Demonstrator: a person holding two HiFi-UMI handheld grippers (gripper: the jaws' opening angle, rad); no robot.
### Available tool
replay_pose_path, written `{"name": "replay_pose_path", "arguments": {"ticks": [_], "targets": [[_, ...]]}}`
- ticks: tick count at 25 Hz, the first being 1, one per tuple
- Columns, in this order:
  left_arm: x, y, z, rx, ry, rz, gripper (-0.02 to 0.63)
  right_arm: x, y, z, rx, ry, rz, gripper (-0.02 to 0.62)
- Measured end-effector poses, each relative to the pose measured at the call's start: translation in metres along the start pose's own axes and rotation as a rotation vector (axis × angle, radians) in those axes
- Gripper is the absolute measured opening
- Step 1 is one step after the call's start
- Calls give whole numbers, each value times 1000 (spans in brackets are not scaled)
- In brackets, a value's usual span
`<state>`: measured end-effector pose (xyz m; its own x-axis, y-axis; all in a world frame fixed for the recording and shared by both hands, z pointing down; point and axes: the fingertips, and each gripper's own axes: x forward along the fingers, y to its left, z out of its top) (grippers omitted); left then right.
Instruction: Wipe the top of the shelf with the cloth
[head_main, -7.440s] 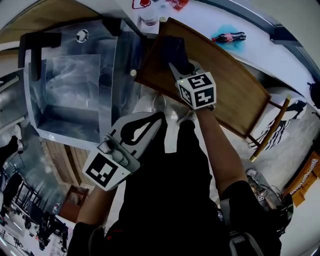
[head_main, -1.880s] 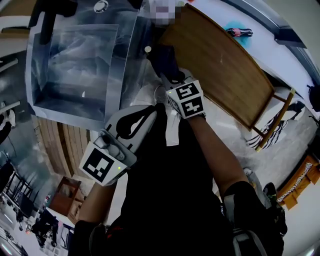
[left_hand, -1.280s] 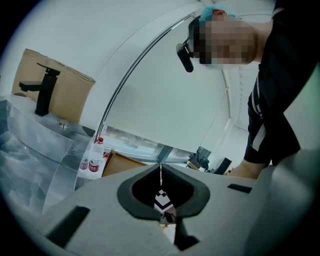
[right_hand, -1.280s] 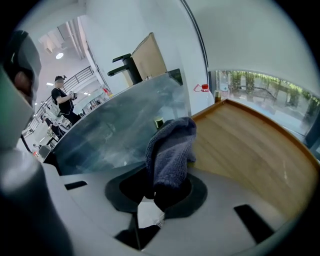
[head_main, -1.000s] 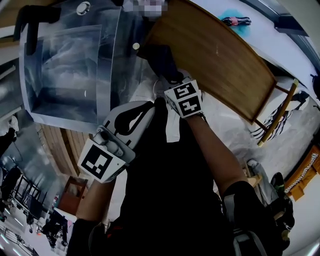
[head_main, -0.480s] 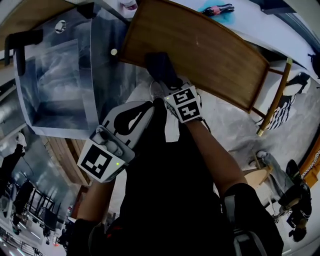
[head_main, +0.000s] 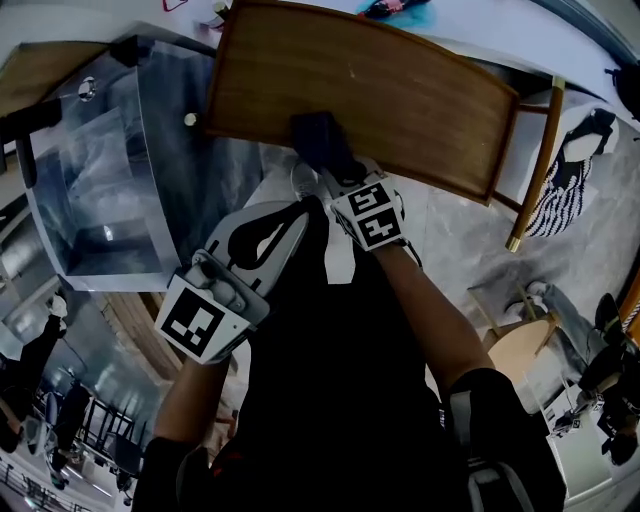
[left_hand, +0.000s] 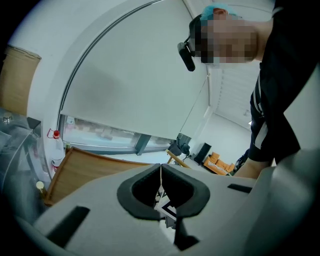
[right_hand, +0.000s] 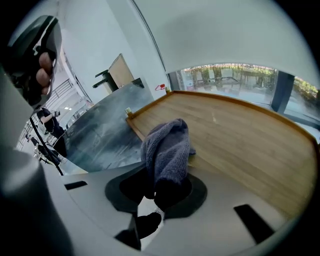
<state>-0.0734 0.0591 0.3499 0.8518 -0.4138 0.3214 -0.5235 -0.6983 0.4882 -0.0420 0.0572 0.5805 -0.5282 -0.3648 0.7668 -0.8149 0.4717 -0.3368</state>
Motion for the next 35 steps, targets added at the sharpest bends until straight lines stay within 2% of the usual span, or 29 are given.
{"name": "replay_pose_path", "arguments": {"ticks": [14, 35], "targets": [[50, -47, 1, 52, 55, -97, 26, -53, -47, -46, 93, -6, -75, 69], [140, -132, -4, 133, 154, -287, 26, -140, -125, -123, 298, -46, -222, 69]]}}
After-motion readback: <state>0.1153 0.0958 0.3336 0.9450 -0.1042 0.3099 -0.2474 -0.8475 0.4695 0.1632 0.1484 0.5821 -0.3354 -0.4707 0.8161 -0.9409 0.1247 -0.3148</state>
